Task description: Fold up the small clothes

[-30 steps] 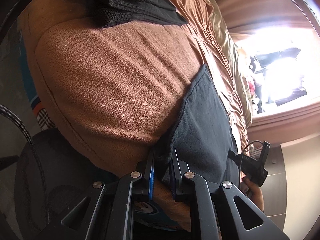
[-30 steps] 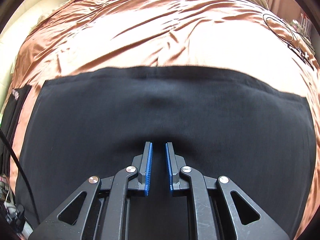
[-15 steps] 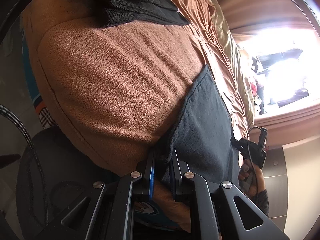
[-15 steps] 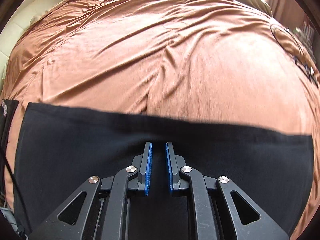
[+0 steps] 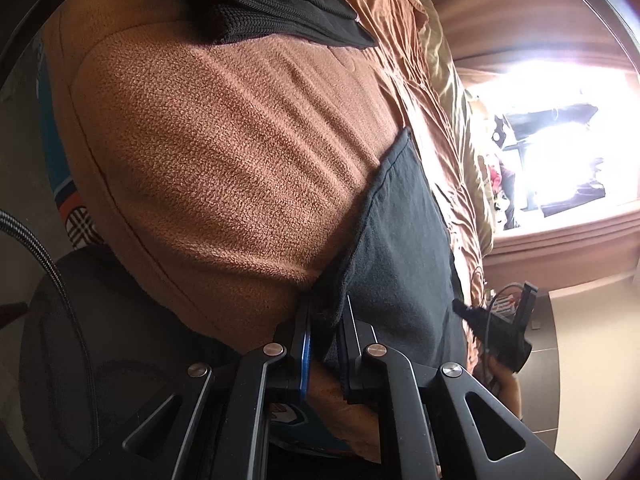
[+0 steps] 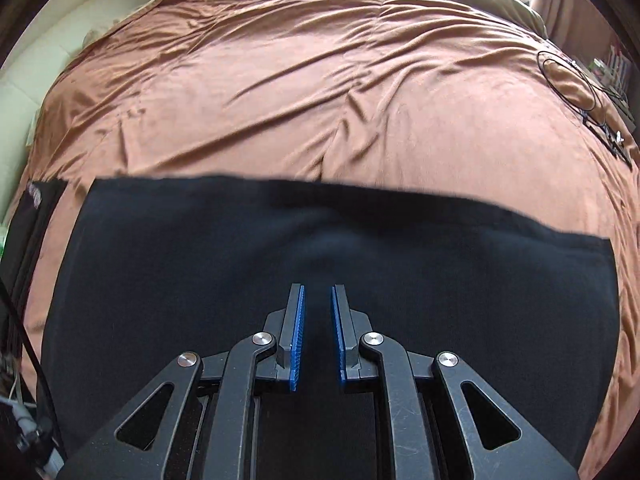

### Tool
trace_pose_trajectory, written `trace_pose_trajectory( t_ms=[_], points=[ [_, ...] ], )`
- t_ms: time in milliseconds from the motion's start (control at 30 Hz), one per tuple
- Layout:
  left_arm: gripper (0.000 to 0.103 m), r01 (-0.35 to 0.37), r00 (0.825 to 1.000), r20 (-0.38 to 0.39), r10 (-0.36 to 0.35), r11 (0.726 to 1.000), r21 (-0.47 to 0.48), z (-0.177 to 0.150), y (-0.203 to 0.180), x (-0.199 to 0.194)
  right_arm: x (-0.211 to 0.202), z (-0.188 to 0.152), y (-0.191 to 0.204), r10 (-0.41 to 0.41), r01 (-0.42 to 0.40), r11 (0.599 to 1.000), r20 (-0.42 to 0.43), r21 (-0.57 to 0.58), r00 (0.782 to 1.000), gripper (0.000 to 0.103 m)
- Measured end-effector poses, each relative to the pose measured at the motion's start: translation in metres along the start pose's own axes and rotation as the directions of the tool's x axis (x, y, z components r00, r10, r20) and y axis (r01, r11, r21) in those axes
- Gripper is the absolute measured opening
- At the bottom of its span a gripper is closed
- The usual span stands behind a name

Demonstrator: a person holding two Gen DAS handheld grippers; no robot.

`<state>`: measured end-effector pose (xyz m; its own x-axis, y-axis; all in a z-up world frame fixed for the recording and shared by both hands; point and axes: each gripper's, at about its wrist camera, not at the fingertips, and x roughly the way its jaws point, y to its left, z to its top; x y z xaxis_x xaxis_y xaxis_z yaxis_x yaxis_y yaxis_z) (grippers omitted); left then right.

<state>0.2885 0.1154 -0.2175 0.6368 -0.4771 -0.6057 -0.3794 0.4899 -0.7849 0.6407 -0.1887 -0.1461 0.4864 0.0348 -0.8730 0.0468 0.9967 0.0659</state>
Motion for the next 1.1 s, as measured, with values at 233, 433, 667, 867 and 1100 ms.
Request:
trace_pose_trajectory(
  t_ms=[233, 433, 667, 867, 1100],
  points=[
    [0.008, 0.043, 0.999, -0.002, -0.043, 0.998, 0.035, -0.002, -0.008, -0.012, -0.019, -0.052, -0.001, 0.045, -0.045, 0.999, -0.034, -0.01, 0.998, 0.01],
    [0.007, 0.083, 0.997, -0.005, -0.083, 0.991, 0.101, -0.002, -0.029, -0.023, -0.047, -0.088, 0.003, 0.085, -0.086, 0.996, -0.03, -0.023, 0.996, 0.01],
    [0.006, 0.132, 0.991, -0.015, -0.131, 0.979, 0.153, -0.002, -0.054, -0.03, -0.067, -0.127, 0.007, 0.118, -0.118, 0.993, -0.017, -0.022, 0.993, 0.01],
    [0.006, 0.165, 0.986, -0.019, -0.164, 0.969, 0.182, -0.005, -0.075, -0.037, -0.086, -0.154, 0.007, 0.149, -0.15, 0.989, -0.007, -0.012, 0.989, 0.01],
    [0.005, 0.22, 0.975, -0.025, -0.22, 0.949, 0.224, -0.006, -0.106, -0.042, -0.104, -0.184, 0.006, 0.172, -0.172, 0.985, -0.005, -0.029, 0.985, 0.01]
  ],
)
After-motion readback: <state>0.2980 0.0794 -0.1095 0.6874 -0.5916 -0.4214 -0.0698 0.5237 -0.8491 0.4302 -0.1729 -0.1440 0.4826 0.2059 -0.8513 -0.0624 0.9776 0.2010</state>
